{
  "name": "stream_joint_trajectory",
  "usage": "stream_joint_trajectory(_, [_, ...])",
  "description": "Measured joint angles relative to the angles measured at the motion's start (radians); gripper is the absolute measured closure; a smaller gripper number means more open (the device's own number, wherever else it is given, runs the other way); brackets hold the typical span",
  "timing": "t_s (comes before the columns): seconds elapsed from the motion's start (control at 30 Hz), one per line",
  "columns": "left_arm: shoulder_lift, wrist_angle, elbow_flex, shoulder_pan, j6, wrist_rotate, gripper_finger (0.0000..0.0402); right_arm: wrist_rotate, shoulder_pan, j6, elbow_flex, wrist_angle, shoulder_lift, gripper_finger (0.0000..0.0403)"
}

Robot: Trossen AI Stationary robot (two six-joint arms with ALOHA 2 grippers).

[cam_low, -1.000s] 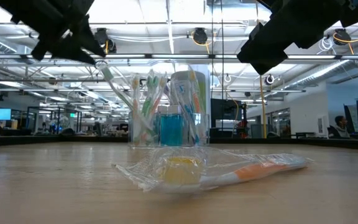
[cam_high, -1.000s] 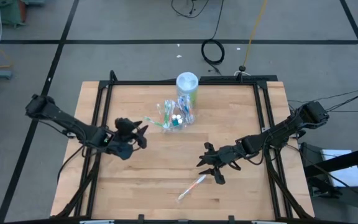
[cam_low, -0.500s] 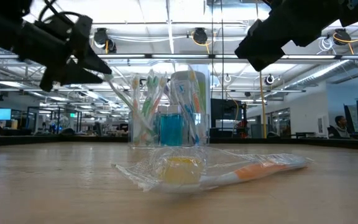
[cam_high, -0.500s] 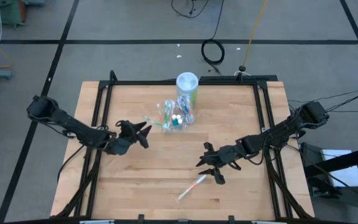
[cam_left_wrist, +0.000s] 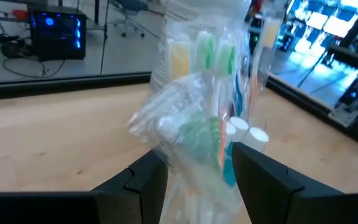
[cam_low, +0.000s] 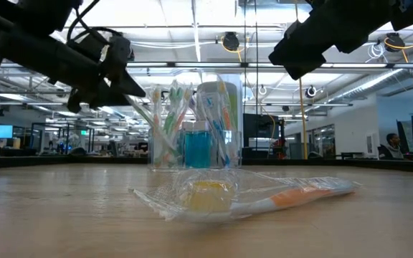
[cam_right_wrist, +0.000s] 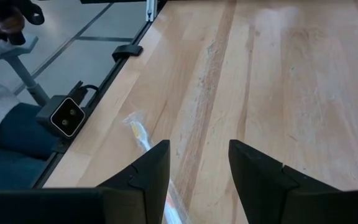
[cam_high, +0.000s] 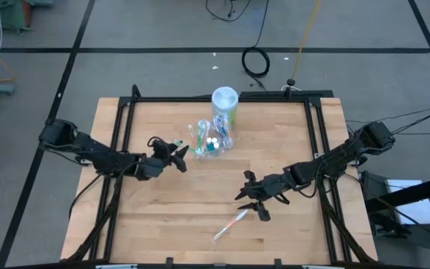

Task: Pick & Place toothbrushing station
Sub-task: Put the green toothbrush into the transparent organizer

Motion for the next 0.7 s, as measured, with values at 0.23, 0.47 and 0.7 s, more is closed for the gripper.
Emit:
stream_joint_trajectory(0.23, [0.001, -0.008, 0.000, 0.043, 0.007, 0.072, 0.0220, 0.000, -0.001, 0.000, 0.000, 0.000, 0.000, 0.0247])
stream_joint_trajectory(0.47, [0.001, -0.008, 0.000, 0.087, 0.001, 0.136, 0.0261, 0.000, -0.001, 0.000, 0.000, 0.000, 0.000, 0.0247])
stream_joint_trajectory(0.7, [0.001, 0.016, 0.001, 0.097, 0.033, 0.199, 0.0385, 0.000, -0.001, 0.000, 0.000, 0.000, 0.000, 0.0247])
